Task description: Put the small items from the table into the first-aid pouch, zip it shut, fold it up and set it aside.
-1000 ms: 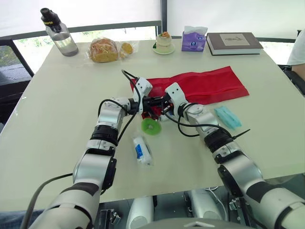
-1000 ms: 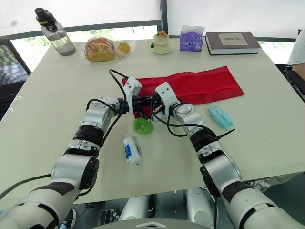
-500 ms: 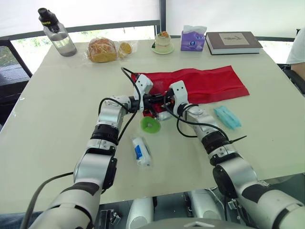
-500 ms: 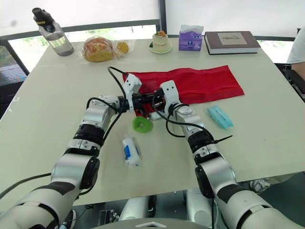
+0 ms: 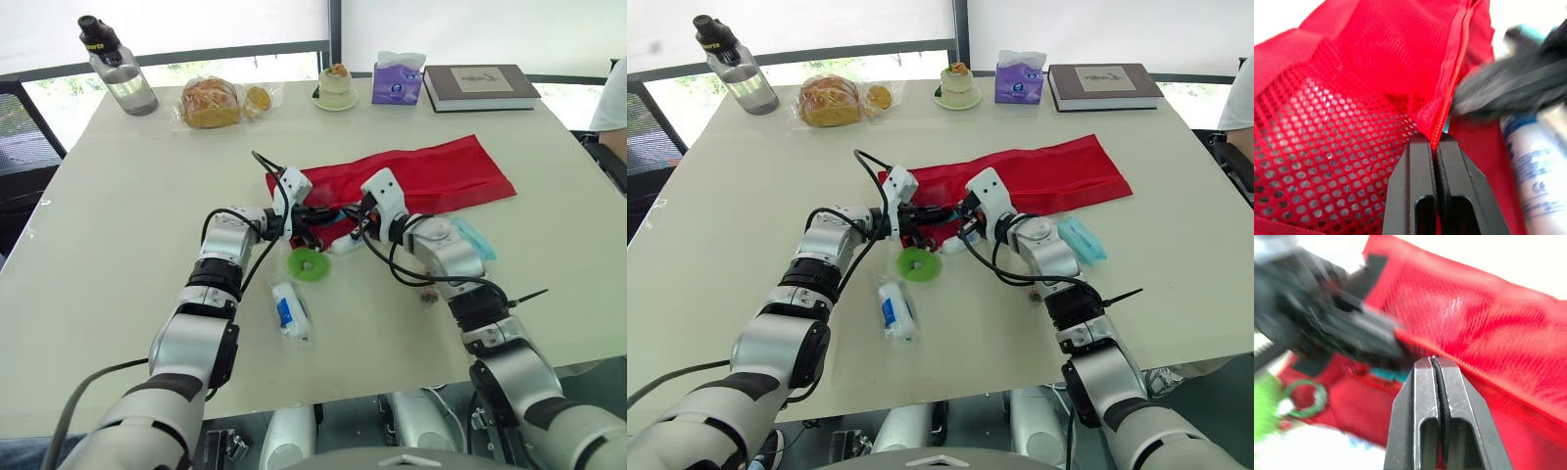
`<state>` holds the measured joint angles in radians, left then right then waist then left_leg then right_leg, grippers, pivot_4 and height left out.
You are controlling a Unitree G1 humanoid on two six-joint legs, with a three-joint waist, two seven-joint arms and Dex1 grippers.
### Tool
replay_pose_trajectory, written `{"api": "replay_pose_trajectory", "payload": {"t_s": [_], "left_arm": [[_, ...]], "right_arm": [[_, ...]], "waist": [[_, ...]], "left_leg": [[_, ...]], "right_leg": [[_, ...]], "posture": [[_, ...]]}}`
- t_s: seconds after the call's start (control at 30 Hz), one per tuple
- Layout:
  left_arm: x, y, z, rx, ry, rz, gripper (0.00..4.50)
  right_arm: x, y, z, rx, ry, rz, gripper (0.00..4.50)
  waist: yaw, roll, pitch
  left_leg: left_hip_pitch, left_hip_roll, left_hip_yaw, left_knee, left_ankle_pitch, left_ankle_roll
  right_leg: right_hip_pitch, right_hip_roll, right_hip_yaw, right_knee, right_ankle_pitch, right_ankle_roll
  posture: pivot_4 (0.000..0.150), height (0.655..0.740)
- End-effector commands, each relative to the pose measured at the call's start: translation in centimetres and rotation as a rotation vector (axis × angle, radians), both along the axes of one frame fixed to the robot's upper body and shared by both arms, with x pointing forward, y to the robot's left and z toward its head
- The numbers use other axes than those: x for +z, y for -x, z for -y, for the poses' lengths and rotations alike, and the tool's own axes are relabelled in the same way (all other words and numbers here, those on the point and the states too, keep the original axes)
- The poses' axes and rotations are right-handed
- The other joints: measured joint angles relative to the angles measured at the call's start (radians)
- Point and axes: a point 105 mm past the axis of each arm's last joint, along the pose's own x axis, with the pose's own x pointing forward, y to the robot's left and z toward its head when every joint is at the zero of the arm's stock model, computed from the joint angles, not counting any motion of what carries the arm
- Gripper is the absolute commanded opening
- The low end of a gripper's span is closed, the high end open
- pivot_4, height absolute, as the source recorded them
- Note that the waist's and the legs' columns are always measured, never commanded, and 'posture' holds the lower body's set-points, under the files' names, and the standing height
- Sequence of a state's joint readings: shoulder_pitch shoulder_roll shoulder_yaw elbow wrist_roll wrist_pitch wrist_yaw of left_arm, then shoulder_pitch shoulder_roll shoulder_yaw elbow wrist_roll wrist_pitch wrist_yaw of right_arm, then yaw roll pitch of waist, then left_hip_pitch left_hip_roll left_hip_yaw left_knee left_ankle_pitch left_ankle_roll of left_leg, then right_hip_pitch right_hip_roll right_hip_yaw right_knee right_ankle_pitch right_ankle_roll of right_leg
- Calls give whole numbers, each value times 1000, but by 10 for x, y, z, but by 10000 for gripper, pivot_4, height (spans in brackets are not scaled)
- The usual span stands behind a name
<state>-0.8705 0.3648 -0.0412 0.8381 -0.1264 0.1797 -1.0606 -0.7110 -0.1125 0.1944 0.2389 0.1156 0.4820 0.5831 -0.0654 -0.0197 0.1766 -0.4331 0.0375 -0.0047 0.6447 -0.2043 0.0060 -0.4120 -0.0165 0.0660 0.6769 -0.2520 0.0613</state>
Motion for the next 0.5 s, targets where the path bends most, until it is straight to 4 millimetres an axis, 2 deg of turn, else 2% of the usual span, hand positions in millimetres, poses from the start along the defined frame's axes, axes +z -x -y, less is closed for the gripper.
{"api": "replay_pose_trajectory", "payload": {"t_s": [0.03,0.2,0.5], "left_arm": [[7,-5,-13,22,-55,49,0],[8,-5,-32,59,-99,73,0],[14,5,-81,121,-196,103,0]], "right_arm": [[26,13,7,33,-77,36,626],[45,27,37,6,-139,95,626],[57,68,90,2,-179,177,626]], "waist": [[1,0,0],[5,0,0],[4,0,0]], "left_leg": [[0,0,0,0,0,0],[0,0,0,0,0,0],[0,0,0,-1,0,0]], "right_leg": [[0,0,0,0,0,0],[0,0,0,0,0,0],[0,0,0,0,0,0]], "posture": [[1500,7400],[1500,7400],[1500,7400]]}}
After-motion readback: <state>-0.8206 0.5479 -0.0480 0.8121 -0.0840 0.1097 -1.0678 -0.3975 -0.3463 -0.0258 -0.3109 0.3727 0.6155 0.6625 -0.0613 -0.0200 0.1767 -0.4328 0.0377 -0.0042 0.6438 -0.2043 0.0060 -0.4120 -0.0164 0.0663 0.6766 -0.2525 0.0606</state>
